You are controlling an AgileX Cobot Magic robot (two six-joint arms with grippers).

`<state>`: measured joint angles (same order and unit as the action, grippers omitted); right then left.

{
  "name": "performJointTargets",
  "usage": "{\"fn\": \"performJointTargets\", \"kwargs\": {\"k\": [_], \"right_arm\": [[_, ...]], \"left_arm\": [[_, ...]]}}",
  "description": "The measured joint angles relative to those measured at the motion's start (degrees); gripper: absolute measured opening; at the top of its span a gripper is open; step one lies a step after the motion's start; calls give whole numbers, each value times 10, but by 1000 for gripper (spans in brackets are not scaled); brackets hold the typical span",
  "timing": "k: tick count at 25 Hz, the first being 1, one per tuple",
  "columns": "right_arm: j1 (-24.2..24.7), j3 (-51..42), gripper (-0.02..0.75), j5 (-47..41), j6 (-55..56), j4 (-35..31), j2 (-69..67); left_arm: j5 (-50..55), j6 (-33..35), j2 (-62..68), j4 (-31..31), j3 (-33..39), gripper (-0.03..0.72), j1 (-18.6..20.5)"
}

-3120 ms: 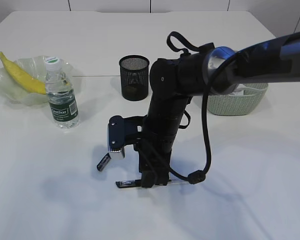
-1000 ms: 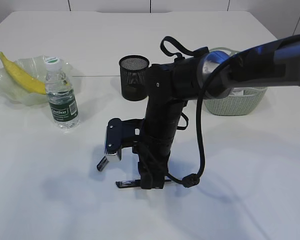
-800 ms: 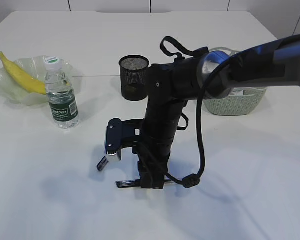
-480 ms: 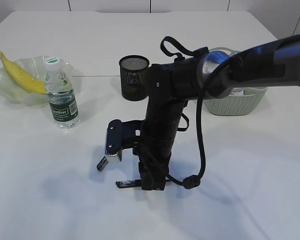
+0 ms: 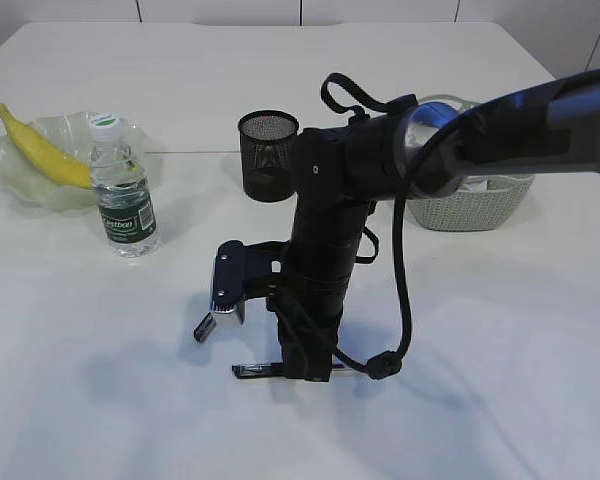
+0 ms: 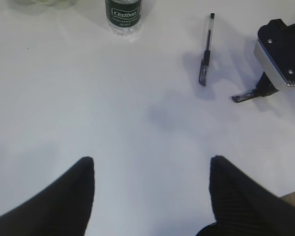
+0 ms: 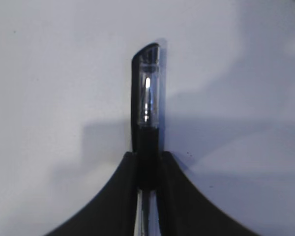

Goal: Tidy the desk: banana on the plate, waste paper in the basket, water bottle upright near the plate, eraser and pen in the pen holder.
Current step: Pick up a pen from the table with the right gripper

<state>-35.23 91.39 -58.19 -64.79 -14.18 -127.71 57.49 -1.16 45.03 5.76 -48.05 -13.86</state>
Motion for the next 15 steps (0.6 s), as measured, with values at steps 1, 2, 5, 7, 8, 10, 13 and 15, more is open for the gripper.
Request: {"fn": "performJointTargets", "kwargs": {"k": [1,2,5,7,8,10,13,15], "right_arm": [[0,0,69,0,0,0,0],[0,0,59,0,0,0,0],[0,0,45,0,0,0,0],[0,0,44,0,0,0,0],[0,0,44,0,0,0,0],[0,0,44,0,0,0,0],[0,0,44,-1,1,0,0],[0,0,43,-1,1,0,0]], "left_arm": [[0,0,0,0,0,517,0],[0,0,0,0,0,517,0],[0,0,0,0,0,517,0],[0,0,0,0,0,517,0],[0,0,0,0,0,517,0],[0,0,0,0,0,517,0],[0,0,0,0,0,517,0],[0,0,0,0,0,517,0]]}}
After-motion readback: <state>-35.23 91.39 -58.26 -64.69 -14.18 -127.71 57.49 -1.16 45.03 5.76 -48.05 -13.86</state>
